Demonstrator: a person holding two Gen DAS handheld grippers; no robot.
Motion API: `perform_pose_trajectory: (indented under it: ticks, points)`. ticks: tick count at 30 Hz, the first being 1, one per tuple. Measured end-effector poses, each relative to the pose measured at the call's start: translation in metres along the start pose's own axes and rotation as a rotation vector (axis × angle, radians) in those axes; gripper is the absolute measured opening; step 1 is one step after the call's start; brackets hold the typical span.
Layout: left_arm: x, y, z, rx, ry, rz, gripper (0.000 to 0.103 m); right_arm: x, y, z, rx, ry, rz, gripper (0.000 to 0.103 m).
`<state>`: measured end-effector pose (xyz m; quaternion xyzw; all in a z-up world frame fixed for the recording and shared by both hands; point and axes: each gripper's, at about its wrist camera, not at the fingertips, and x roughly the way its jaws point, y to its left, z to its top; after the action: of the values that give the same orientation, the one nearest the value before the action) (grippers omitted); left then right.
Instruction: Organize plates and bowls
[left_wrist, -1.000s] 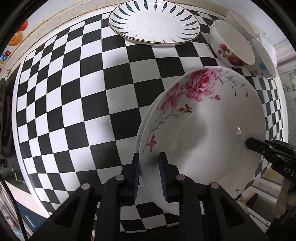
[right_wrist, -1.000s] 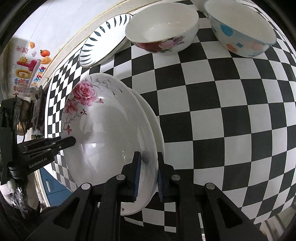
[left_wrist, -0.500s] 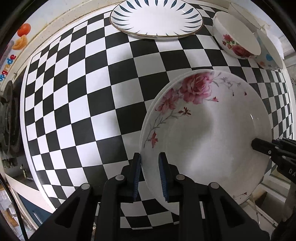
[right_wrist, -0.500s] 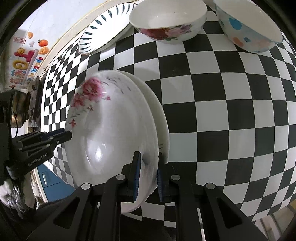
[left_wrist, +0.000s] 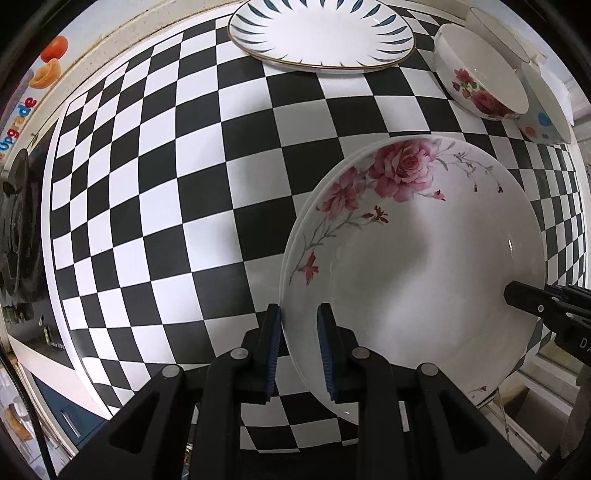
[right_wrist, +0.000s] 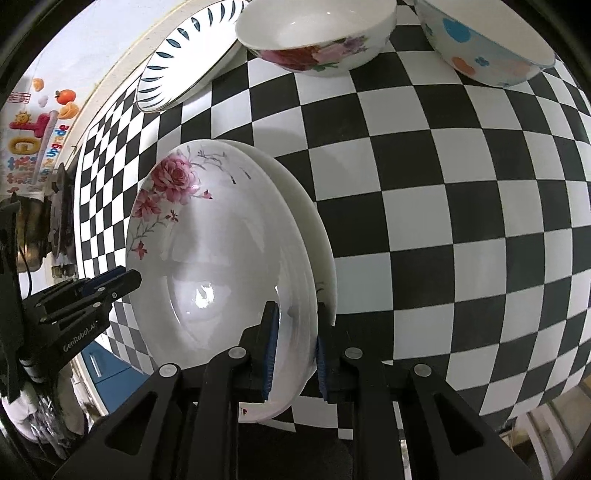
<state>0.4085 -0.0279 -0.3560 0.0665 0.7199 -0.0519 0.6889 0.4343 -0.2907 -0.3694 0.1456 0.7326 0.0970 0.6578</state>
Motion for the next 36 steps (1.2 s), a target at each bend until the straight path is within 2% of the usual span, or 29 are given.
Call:
perform_pose_trajectory:
  ticks: [4, 8, 14, 17, 20, 22, 23, 25, 27, 30, 36]
  points:
    - [0.001, -0.002, -0.002, -0.009, -0.001, -0.001, 0.018, -0.005, 0.002, -0.001, 0.010, 0.002, -0.023, 0.020]
    - [-0.005, 0.000, -0.002, -0.016, -0.011, 0.000, 0.019, -0.014, 0.006, -0.002, -0.022, -0.027, -0.097, 0.022]
    - [-0.013, 0.003, -0.005, -0.035, -0.013, -0.008, 0.019, -0.016, 0.007, 0.002, -0.024, -0.023, -0.082, 0.022]
    - [-0.028, 0.010, -0.004, -0.052, -0.038, -0.009, 0.019, -0.022, 0.006, 0.007, -0.015, -0.027, -0.057, 0.023]
    - [-0.052, 0.021, 0.004, -0.090, -0.093, -0.034, 0.019, -0.038, 0.004, 0.017, -0.016, -0.038, -0.009, 0.028]
    - [-0.070, 0.031, 0.016, -0.124, -0.132, -0.060, 0.020, -0.054, 0.010, 0.028, -0.031, -0.061, 0.030, 0.036]
    - [-0.078, 0.036, 0.022, -0.139, -0.147, -0.074, 0.023, -0.064, 0.015, 0.037, -0.039, -0.072, 0.060, 0.039]
    - [-0.090, 0.047, 0.042, -0.174, -0.167, -0.105, 0.028, -0.081, 0.023, 0.056, -0.056, -0.096, 0.104, 0.051]
    - [-0.094, 0.058, 0.068, -0.204, -0.158, -0.145, 0.028, -0.097, 0.033, 0.080, -0.070, -0.130, 0.131, 0.054]
    - [-0.086, 0.072, 0.102, -0.237, -0.141, -0.200, 0.028, -0.111, 0.050, 0.131, -0.090, -0.169, 0.124, 0.055]
    - [-0.056, 0.096, 0.164, -0.290, -0.094, -0.252, 0.028, -0.091, 0.056, 0.229, -0.042, -0.129, 0.139, 0.055]
